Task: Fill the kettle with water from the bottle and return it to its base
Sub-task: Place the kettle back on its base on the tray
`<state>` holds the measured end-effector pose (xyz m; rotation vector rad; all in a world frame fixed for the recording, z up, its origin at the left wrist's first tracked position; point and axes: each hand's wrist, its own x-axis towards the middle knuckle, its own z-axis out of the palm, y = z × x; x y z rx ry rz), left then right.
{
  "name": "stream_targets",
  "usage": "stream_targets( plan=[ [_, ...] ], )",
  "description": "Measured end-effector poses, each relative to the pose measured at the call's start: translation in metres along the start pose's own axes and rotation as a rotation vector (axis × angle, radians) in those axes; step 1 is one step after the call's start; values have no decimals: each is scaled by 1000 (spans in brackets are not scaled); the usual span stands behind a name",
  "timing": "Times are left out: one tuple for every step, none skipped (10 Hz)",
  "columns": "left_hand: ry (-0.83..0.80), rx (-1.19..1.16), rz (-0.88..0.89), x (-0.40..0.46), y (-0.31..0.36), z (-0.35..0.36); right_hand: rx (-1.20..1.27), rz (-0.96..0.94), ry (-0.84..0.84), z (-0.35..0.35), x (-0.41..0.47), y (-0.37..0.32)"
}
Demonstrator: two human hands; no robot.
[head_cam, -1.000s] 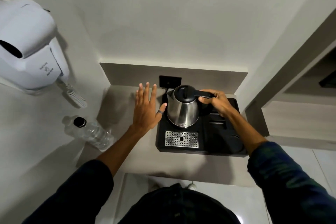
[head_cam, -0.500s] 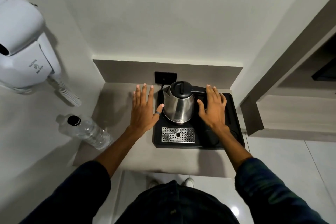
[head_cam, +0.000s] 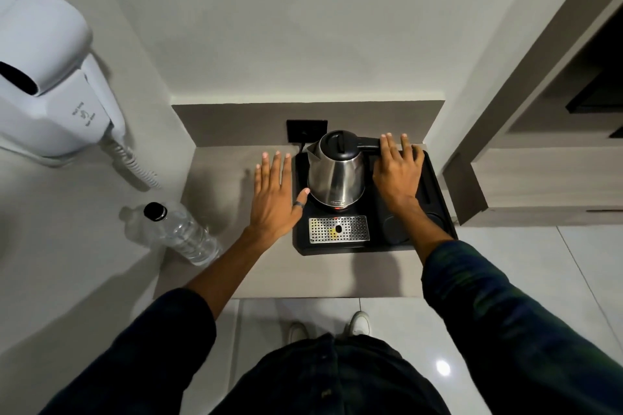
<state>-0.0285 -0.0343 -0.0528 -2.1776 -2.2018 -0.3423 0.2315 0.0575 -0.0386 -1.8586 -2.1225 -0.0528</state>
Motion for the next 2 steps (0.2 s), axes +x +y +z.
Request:
stream_targets(
  plan=[
    [0, 19, 37, -2, -3, 1, 33, 42, -38, -1, -3, -3],
    [32, 9, 43, -2, -1, -6, 126, 65, 13, -6, -18, -12]
  ],
)
